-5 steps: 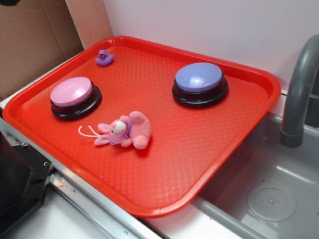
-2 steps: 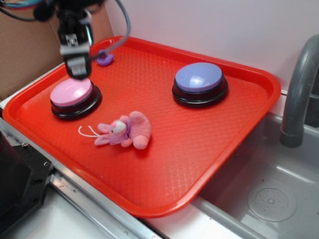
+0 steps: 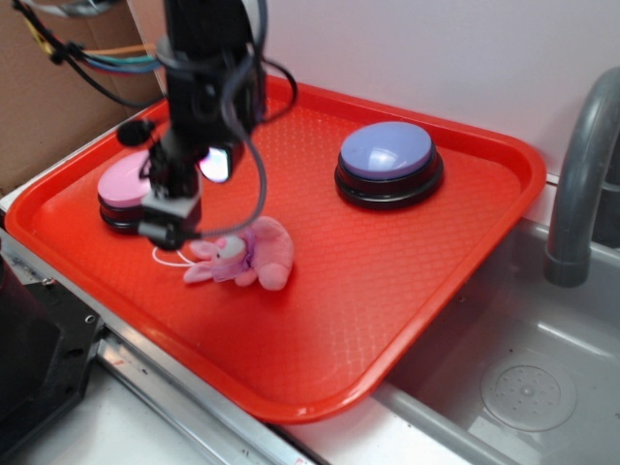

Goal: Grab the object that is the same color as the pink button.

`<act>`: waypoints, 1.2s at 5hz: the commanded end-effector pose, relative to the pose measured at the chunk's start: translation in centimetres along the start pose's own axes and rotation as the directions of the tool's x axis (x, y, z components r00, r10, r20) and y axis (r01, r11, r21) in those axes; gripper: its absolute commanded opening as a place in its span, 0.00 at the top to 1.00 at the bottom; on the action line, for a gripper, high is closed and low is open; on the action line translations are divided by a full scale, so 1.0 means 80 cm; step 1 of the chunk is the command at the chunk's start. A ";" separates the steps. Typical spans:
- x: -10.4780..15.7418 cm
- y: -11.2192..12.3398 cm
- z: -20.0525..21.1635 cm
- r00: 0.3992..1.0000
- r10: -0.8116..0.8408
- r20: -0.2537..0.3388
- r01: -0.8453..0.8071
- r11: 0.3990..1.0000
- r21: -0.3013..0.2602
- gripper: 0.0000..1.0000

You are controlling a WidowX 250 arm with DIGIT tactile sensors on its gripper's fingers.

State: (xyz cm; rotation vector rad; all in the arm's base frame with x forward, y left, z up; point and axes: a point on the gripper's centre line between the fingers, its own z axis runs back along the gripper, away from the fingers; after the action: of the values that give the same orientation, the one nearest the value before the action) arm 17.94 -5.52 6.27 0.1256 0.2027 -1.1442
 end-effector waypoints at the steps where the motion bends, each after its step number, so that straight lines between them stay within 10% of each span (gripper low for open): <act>1: 0.035 0.005 -0.020 0.999 -0.014 0.029 0.013 0.998 0.055 0.00; 2: 0.048 -0.002 -0.035 0.999 -0.024 0.033 0.024 1.000 0.007 0.08; 3: 0.049 -0.010 -0.048 0.997 -0.051 0.054 0.053 0.998 -0.039 1.00; 6: -0.021 0.007 0.062 0.930 0.355 0.092 -0.356 0.935 -0.009 1.00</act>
State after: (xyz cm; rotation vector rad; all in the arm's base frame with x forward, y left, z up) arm 18.72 -4.32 10.45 0.1082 0.1435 -0.8021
